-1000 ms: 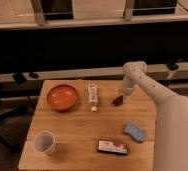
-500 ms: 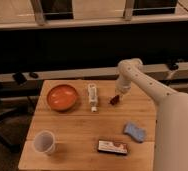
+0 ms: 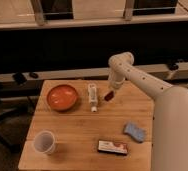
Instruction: Place the pepper in the ceramic bowl
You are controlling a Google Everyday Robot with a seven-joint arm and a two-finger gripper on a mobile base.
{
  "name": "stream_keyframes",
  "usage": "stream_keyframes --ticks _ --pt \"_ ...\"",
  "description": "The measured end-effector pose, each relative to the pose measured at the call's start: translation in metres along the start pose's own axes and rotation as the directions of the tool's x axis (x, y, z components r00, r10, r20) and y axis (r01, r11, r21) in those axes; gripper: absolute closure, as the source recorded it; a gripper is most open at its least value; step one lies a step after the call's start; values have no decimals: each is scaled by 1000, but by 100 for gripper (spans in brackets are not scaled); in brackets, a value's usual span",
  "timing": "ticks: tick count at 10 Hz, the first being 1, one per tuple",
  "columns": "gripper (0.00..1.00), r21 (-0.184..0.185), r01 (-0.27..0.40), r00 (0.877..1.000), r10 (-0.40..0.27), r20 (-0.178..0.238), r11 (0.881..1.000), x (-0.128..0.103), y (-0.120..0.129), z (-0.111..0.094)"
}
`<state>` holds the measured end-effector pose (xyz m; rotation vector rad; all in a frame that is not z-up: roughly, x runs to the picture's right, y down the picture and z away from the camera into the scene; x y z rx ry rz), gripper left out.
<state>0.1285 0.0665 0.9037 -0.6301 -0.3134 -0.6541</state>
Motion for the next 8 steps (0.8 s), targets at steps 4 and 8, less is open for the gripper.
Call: stream_keyframes --ticks 4,8 --pt "98 33 76 996 -74 -44 997 -40 -35 -18" --pt "98 42 130 990 -127 -65 991 -72 -68 -20"
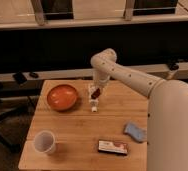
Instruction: Place the pepper in the ceramic bowl
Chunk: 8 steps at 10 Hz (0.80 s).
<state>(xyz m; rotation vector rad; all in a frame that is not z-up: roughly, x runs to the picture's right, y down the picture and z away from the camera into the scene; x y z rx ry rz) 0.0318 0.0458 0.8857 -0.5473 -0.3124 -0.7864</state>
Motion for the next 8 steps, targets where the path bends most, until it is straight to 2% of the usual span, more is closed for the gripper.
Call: stream_keyframes --ticks 2,4,6,8 --pt "98 6 42 999 -42 -12 999 -23 -33 -2" --pt "98 6 62 998 -62 -20 998 -33 -47 -3" --pt "98 17 87 996 -87 -20 996 -56 -73 0" --pt "98 28 96 995 -95 -20 995 -66 -87 0"
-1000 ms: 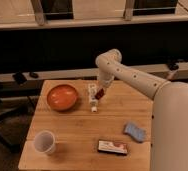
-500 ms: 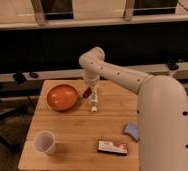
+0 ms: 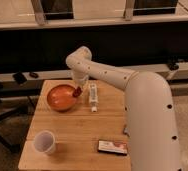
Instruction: Place the pepper in the ceramic bowl
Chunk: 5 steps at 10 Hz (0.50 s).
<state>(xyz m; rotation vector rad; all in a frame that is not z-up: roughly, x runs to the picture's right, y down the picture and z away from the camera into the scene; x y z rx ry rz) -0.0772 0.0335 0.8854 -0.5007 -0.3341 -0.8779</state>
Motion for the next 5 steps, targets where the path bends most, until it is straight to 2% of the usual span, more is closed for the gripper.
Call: stream_keyframes --ticks 3,5 --pt "98 4 -1 1000 1 -3 1000 4 -4 3" --pt "98 8 10 1000 -10 -1 1000 -2 -14 4"
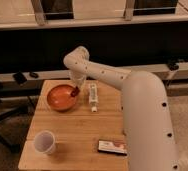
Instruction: Place the pepper in the ceramic bowl
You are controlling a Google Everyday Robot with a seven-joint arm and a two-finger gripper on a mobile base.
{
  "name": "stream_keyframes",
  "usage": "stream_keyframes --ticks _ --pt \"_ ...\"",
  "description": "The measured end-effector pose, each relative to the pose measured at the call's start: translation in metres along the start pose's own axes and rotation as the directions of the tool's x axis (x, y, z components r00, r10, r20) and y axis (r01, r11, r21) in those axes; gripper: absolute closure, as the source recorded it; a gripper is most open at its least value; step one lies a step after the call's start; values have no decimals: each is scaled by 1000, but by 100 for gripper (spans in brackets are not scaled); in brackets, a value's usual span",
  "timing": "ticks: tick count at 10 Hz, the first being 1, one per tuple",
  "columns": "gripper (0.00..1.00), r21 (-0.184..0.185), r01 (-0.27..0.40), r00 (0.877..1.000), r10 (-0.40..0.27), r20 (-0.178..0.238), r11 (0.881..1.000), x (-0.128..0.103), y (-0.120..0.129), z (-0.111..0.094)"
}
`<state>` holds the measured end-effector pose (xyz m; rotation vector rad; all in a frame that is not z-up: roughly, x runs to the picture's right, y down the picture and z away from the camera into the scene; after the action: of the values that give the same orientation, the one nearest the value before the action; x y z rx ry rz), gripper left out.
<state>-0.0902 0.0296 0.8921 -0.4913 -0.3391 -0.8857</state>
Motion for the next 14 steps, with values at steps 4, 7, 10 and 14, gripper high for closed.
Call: stream_keyframes --ticks 4,7,10,14 --pt "98 8 7 1000 -7 -4 1000 -4 -12 2" --pt "98 12 16 1000 -16 -2 1000 -16 -26 5" --pt "98 16 16 1000 -16 -6 1000 -16 -27 7" --pt "98 17 24 1000 -25 4 1000 -23 -30 10"
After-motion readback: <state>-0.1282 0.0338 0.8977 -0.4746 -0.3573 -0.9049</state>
